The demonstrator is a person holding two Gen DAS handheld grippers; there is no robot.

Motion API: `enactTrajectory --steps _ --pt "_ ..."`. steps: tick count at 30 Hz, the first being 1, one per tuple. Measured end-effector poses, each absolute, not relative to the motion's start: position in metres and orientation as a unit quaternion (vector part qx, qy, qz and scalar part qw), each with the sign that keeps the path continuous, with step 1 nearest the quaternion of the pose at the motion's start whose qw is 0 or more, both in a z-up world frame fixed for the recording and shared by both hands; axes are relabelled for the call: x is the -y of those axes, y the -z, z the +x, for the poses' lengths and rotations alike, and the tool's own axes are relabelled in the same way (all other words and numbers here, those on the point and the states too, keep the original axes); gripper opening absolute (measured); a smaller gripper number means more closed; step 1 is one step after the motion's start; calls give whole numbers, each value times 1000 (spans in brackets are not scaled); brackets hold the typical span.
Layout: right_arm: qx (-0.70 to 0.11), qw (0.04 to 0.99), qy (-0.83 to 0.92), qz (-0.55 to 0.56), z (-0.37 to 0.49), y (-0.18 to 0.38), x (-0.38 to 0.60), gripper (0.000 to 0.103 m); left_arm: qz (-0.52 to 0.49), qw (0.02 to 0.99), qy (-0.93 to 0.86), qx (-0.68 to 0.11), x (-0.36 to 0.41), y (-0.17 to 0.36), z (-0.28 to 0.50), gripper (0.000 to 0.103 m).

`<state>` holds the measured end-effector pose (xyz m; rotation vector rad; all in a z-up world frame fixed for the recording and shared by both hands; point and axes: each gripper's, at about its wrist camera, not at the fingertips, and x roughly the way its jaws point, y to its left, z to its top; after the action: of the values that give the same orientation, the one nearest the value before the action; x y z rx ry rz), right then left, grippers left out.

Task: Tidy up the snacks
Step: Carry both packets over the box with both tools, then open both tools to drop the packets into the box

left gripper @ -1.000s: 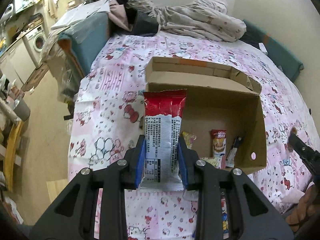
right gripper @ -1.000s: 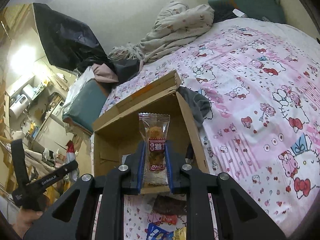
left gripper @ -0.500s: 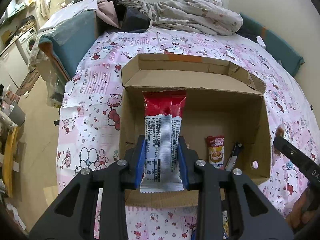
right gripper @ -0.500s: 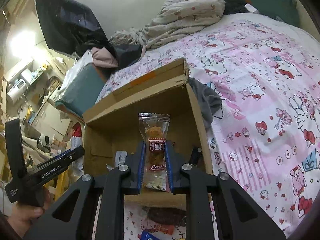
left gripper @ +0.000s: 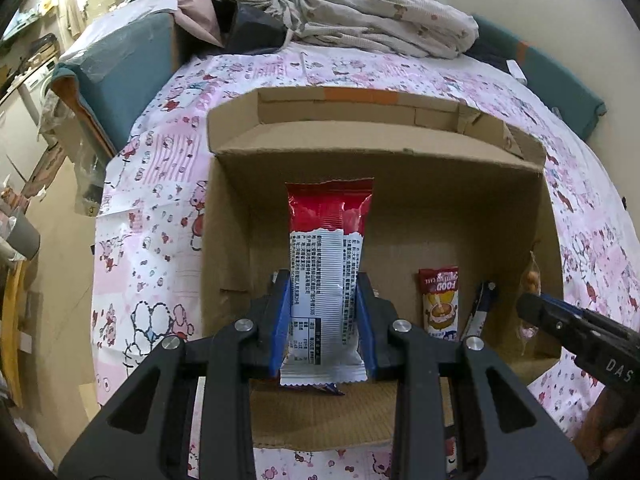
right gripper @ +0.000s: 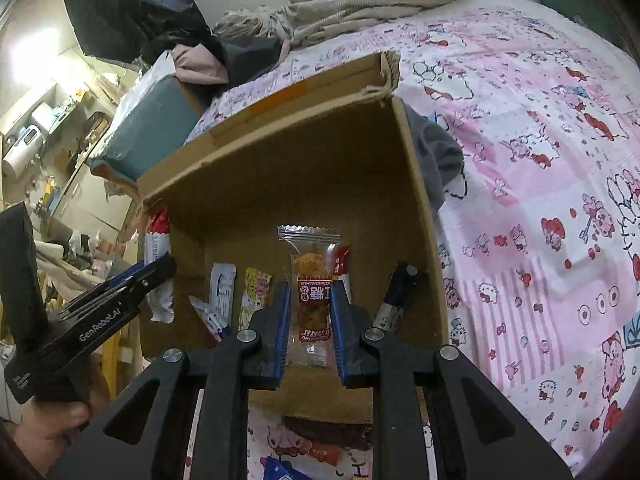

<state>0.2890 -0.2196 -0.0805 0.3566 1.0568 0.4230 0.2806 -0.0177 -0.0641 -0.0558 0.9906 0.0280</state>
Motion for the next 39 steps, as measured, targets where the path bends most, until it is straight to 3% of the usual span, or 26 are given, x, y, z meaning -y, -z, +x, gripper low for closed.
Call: enactTrajectory --steps 23,27,29,30,31,33,39 --pt "-489 825 -213 187 290 81 217 25 -17 877 -9 -480 22 70 278 27" --pt "-484 826 -213 193 289 77 219 26 -23 874 -10 -485 19 70 278 32" --pt "-480 828 -212 198 289 75 221 32 -29 874 -7 -485 17 68 276 45" --pt "-477 829 -213 201 289 73 222 41 -32 875 -8 -482 16 66 275 58" --pt "-472 830 -215 206 288 71 223 62 -36 879 -9 -476 15 62 272 70" --pt "-460 836 -210 212 286 67 226 81 -41 885 -5 -465 14 57 268 83" --pt "-449 840 -212 217 281 58 232 81 -38 891 -4 -453 13 46 261 84"
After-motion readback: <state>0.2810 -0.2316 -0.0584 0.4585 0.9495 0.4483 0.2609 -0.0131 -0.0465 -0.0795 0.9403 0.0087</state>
